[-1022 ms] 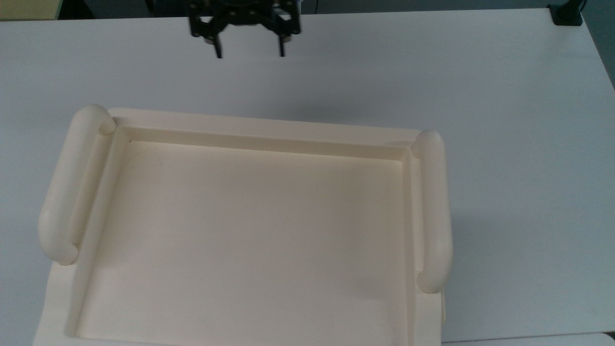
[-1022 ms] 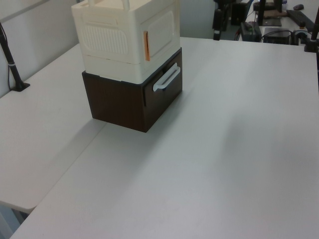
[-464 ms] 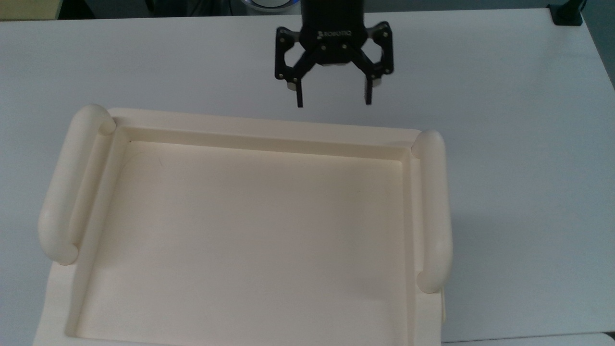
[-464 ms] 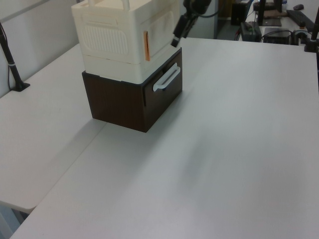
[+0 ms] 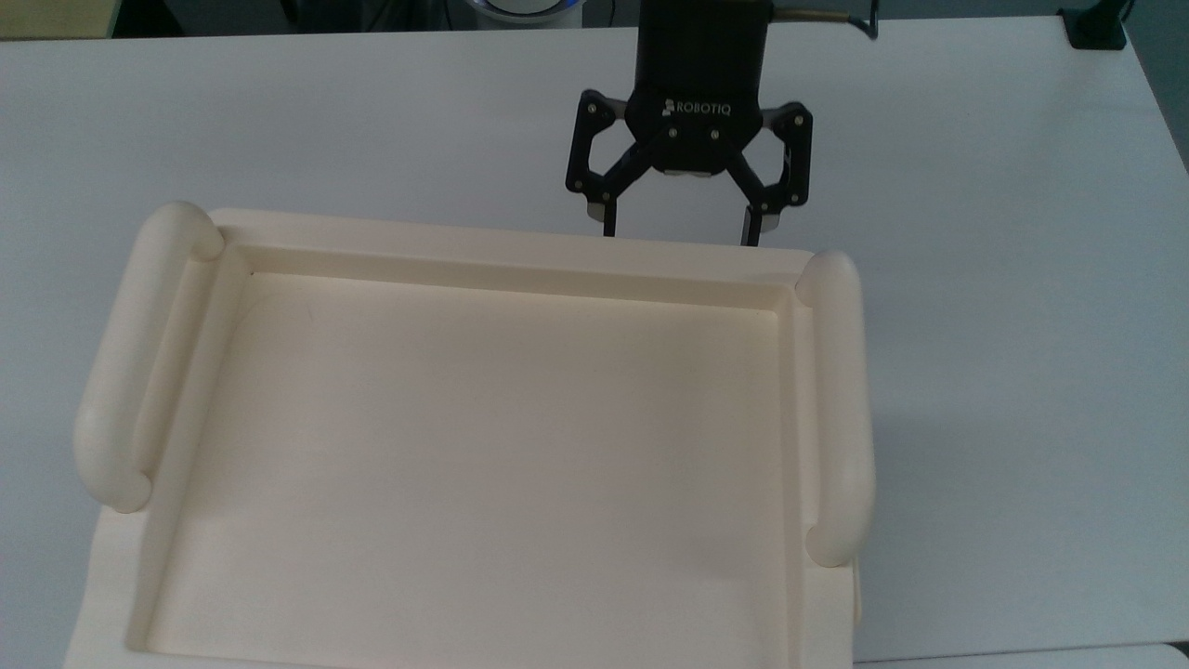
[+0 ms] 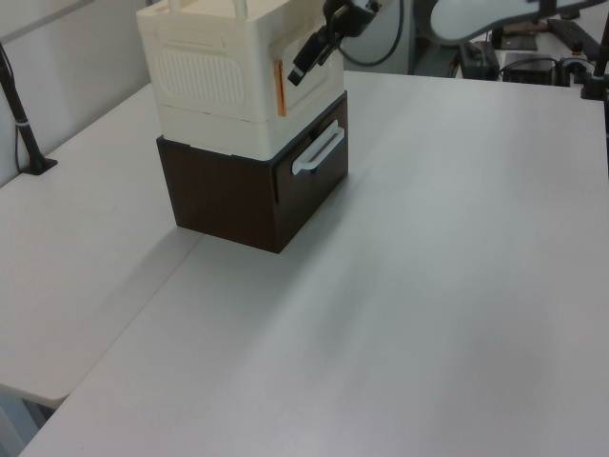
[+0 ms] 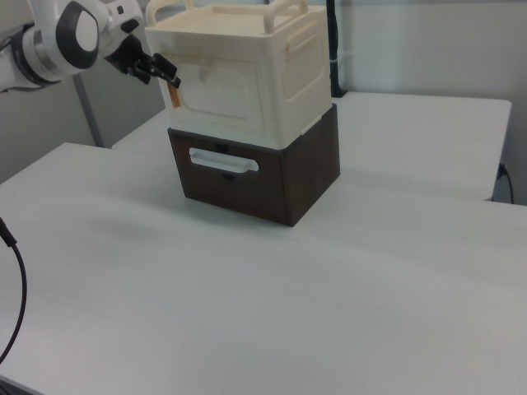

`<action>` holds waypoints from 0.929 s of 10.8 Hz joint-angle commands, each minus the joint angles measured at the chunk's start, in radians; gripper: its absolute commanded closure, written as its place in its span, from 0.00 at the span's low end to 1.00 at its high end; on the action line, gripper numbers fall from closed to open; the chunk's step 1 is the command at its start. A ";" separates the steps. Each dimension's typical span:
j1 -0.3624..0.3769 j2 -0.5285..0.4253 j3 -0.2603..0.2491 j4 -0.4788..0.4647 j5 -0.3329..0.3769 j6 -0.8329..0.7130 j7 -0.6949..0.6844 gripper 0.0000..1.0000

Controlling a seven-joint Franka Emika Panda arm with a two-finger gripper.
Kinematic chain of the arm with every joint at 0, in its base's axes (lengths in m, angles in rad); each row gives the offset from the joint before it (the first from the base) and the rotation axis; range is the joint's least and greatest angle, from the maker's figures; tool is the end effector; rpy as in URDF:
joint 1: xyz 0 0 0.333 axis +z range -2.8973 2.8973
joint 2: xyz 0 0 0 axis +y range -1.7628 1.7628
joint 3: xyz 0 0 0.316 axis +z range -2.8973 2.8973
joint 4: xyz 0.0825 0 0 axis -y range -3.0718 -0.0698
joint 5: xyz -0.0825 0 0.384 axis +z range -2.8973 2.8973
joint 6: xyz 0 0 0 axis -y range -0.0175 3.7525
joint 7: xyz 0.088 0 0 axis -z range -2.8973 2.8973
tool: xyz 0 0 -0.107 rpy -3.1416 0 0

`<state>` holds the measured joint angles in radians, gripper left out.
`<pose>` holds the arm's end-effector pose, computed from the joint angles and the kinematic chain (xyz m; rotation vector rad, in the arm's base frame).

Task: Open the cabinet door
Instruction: 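Move the gripper up to the orange handle on the cabinet door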

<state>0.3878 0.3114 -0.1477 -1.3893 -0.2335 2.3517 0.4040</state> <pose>0.6772 0.1804 0.6113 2.9193 -0.0479 1.0608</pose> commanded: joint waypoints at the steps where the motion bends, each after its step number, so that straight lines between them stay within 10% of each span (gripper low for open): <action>1: 0.014 0.101 -0.018 0.088 -0.082 0.076 0.120 0.08; 10: 0.022 0.117 -0.023 0.110 -0.141 0.084 0.200 0.79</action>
<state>0.4072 0.4137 -0.1490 -1.3035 -0.3436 2.4258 0.5753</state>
